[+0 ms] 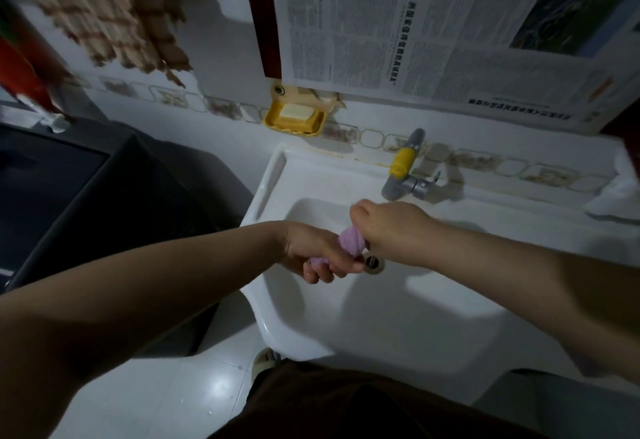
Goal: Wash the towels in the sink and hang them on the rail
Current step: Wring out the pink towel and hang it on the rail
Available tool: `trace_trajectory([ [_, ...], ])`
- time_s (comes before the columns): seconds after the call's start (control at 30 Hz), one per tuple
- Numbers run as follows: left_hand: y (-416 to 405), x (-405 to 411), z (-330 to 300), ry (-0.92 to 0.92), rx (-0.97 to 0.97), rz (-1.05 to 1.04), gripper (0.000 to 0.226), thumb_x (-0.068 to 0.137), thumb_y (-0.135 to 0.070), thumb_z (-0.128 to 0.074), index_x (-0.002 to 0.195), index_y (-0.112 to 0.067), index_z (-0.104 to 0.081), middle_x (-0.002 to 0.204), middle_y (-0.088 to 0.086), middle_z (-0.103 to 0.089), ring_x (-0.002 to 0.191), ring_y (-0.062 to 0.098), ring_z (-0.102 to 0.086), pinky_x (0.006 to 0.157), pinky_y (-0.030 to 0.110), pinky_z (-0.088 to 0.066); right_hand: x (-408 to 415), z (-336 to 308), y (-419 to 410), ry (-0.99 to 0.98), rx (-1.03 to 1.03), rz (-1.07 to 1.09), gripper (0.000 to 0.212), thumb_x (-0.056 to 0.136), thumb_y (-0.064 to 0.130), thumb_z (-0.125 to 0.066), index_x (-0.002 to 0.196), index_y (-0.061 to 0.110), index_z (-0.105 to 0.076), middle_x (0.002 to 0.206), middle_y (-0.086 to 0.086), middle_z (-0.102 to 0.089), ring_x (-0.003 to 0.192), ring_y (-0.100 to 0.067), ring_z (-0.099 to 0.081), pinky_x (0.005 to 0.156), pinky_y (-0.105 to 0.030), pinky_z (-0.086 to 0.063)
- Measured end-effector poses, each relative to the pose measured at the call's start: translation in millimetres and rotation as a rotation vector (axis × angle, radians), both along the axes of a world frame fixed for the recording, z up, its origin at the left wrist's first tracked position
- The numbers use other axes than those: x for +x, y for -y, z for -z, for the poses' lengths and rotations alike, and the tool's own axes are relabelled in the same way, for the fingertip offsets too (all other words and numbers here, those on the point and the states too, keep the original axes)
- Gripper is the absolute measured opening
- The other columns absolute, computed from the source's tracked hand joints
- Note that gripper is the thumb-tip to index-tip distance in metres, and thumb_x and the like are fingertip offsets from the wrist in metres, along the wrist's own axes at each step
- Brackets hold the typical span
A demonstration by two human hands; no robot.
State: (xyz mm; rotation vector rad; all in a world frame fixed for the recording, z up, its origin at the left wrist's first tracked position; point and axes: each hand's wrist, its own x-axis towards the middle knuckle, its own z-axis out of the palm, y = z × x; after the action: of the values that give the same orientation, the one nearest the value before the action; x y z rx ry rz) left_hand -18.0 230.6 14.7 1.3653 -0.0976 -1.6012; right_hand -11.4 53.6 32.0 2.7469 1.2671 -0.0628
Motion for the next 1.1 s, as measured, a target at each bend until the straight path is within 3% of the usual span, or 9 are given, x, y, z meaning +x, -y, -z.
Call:
trace_trajectory([
  [0.1, -3.5, 3.5, -2.4, 0.257, 0.259, 0.065, 0.027, 0.089, -0.016, -0.065, 0.105, -0.016, -0.042, 0.060, -0.003, -0.037, 0.045, 0.006, -0.029, 0.043, 0.019, -0.022, 1.2, -12.5, -28.7, -0.296, -0.285, 0.208, 0.025, 0.088, 0.009, -0.053, 0.111, 0.012, -0.044, 0.108, -0.010, -0.058, 0.094, -0.032, -0.059, 0.058, -0.030, -0.033],
  [0.2, -13.2, 14.3, -4.7, 0.649, 0.467, 0.118, 0.022, 0.087, -0.017, -0.067, 0.094, -0.011, -0.046, 0.068, 0.005, -0.049, 0.051, 0.015, -0.044, 0.046, 0.023, -0.036, 4.7, -14.0, -53.1, -0.300, -0.250, 0.322, 0.019, 0.090, 0.017, -0.053, 0.108, 0.013, -0.058, 0.110, -0.010, -0.062, 0.098, -0.030, -0.060, 0.065, -0.028, -0.035],
  [0.27, -24.0, 20.2, -6.4, 0.999, 0.605, 0.171, 0.042, 0.087, -0.021, -0.065, 0.120, -0.009, -0.044, 0.093, 0.012, -0.062, 0.078, 0.024, -0.061, 0.064, 0.032, -0.050, 5.7, -10.9, -65.1, -0.314, -0.136, 0.405, 0.023, 0.090, 0.030, -0.057, 0.105, 0.013, -0.061, 0.106, -0.009, -0.063, 0.094, -0.029, -0.060, 0.065, -0.028, -0.035],
  [0.4, -43.9, 29.4, -14.4, 1.566, 0.700, 0.352, 0.059, 0.095, -0.039, -0.044, 0.144, -0.015, -0.021, 0.103, 0.013, -0.065, 0.090, 0.032, -0.062, 0.069, 0.036, -0.046, 2.0, 3.3, -82.6, -0.501, 0.186, 0.648, 0.031, 0.087, 0.048, -0.057, 0.076, 0.020, -0.051, 0.070, 0.001, -0.053, 0.077, -0.022, -0.054, 0.064, -0.028, -0.035],
  [0.5, -56.0, 46.1, -31.2, 1.852, 0.529, 0.546, 0.054, 0.099, -0.050, -0.031, 0.140, -0.015, -0.027, 0.095, 0.013, -0.066, 0.080, 0.031, -0.060, 0.063, 0.034, -0.040, -12.3, 4.7, -99.9, -0.681, 0.689, 0.987, 0.024, 0.082, 0.030, -0.066, 0.069, 0.016, -0.052, 0.058, 0.000, -0.050, 0.058, -0.020, -0.051, 0.054, -0.027, -0.035],
  [0.63, -57.3, 66.3, -56.8, 2.240, 0.326, 0.856, 0.051, 0.101, -0.048, -0.030, 0.138, -0.013, -0.031, 0.082, 0.009, -0.066, 0.067, 0.030, -0.061, 0.051, 0.031, -0.035, -31.9, -6.2, -119.2, -0.959, 1.276, 1.244, 0.020, 0.080, 0.016, -0.057, 0.068, 0.018, -0.041, 0.042, 0.003, -0.031, 0.035, -0.011, -0.022, 0.040, -0.017, -0.015],
  [0.8, -60.4, 76.5, -81.4, 2.526, -0.054, 0.871, 0.032, 0.081, -0.026, -0.044, 0.110, -0.012, -0.038, 0.049, 0.003, -0.054, 0.033, 0.024, -0.048, 0.043, 0.020, -0.015, -40.9, -26.3, -132.9, -1.260, 1.676, 1.245, 0.046, 0.086, 0.012, -0.044, 0.041, 0.021, -0.039, 0.035, 0.007, -0.023, 0.026, -0.007, -0.016, 0.030, -0.011, -0.009],
  [0.93, -60.4, 78.5, -79.6, 2.617, -0.257, 0.784, 0.041, 0.074, -0.021, -0.064, 0.103, -0.011, -0.037, 0.047, 0.003, -0.051, 0.031, 0.023, -0.045, 0.041, 0.018, -0.019, -43.4, -27.4, -133.2, -1.362, 1.711, 1.215, 0.052, 0.087, 0.014, -0.044, 0.036, 0.022, -0.037, 0.034, 0.007, -0.024, 0.025, -0.006, -0.016, 0.029, -0.011, -0.009],
  [1.1, -55.2, 73.5, -43.4, 2.503, -0.078, 0.467, 0.026, 0.087, -0.021, -0.059, 0.104, -0.007, -0.045, 0.086, 0.016, -0.059, 0.063, 0.031, -0.057, 0.048, 0.040, -0.049, -35.9, -2.8, -110.0, -0.809, 1.267, 1.287, 0.034, 0.086, 0.034, -0.063, 0.064, 0.014, -0.047, 0.042, 0.004, -0.043, 0.028, -0.008, -0.031, 0.034, -0.012, -0.020],
])
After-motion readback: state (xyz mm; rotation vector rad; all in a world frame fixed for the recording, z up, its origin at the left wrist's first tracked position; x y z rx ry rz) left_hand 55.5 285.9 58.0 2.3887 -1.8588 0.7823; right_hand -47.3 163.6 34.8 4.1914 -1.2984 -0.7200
